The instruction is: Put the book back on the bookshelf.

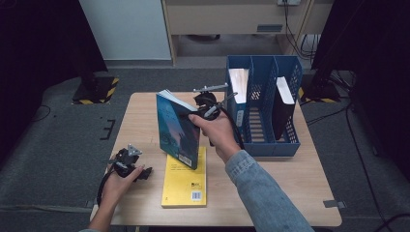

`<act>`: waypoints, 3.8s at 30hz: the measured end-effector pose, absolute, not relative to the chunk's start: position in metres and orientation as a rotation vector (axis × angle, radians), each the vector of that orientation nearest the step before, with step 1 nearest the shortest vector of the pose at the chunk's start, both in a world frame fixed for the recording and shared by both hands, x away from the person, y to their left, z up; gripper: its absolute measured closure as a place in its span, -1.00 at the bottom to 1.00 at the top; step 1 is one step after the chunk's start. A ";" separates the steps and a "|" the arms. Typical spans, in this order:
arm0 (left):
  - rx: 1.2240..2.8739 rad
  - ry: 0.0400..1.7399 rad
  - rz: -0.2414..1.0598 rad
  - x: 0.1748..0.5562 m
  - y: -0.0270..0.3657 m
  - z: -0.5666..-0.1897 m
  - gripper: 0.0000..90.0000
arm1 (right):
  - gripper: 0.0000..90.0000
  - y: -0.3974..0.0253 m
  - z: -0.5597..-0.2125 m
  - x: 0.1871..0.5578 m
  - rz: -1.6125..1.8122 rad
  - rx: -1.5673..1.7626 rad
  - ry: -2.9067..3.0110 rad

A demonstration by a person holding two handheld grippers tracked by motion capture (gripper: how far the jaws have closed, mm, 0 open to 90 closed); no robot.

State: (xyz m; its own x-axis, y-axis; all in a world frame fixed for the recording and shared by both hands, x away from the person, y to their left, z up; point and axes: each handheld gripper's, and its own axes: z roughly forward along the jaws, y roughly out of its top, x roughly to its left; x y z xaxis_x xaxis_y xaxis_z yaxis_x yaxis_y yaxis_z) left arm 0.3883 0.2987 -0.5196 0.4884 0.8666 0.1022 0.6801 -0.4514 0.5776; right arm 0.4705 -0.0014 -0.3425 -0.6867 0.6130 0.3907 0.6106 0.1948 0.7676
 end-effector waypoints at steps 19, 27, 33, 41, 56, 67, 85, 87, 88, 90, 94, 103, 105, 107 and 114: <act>2.232 1.304 0.501 0.387 0.301 -0.522 -0.93 | 0.61 -0.026 -0.332 0.451 1.570 1.214 2.403; 2.225 1.305 0.488 0.387 0.301 -0.523 -0.95 | 0.61 -0.043 -0.326 0.427 1.538 1.181 2.404; 2.219 1.304 0.479 0.387 0.301 -0.524 -0.97 | 0.61 -0.060 -0.328 0.413 1.542 1.167 2.418; 2.215 1.305 0.463 0.387 0.301 -0.525 -0.98 | 0.61 -0.088 -0.330 0.395 1.540 1.171 2.397; 2.202 1.313 0.446 0.387 0.302 -0.526 -1.00 | 0.61 -0.147 -0.333 0.376 1.567 1.260 2.300; 2.202 1.312 0.444 0.387 0.302 -0.526 -1.00 | 0.61 -0.174 -0.336 0.371 1.580 1.314 2.251; 2.200 1.313 0.445 0.387 0.302 -0.527 -1.00 | 0.61 -0.196 -0.337 0.366 1.585 1.362 2.201; 2.200 1.313 0.444 0.387 0.302 -0.527 -1.00 | 0.60 -0.200 -0.339 0.365 1.599 1.380 2.187; 2.200 1.313 0.444 0.387 0.302 -0.527 -1.00 | 0.60 -0.201 -0.339 0.364 1.602 1.388 2.185; 2.199 1.313 0.444 0.387 0.302 -0.527 -1.00 | 0.60 -0.202 -0.340 0.363 1.599 1.383 2.183; 2.200 1.312 0.444 0.387 0.301 -0.527 -1.00 | 0.61 -0.206 -0.342 0.362 1.597 1.400 2.176; 2.198 1.313 0.444 0.386 0.301 -0.527 -1.00 | 0.60 -0.215 -0.339 0.360 1.606 1.417 2.153; 2.198 1.312 0.443 0.386 0.301 -0.527 -1.00 | 0.61 -0.216 -0.335 0.360 1.627 1.418 2.141; 2.198 1.312 0.443 0.386 0.301 -0.527 -1.00 | 0.61 -0.218 -0.330 0.360 1.644 1.413 2.128; 2.196 1.312 0.445 0.386 0.301 -0.527 -1.00 | 0.61 -0.230 -0.306 0.358 1.677 1.394 2.066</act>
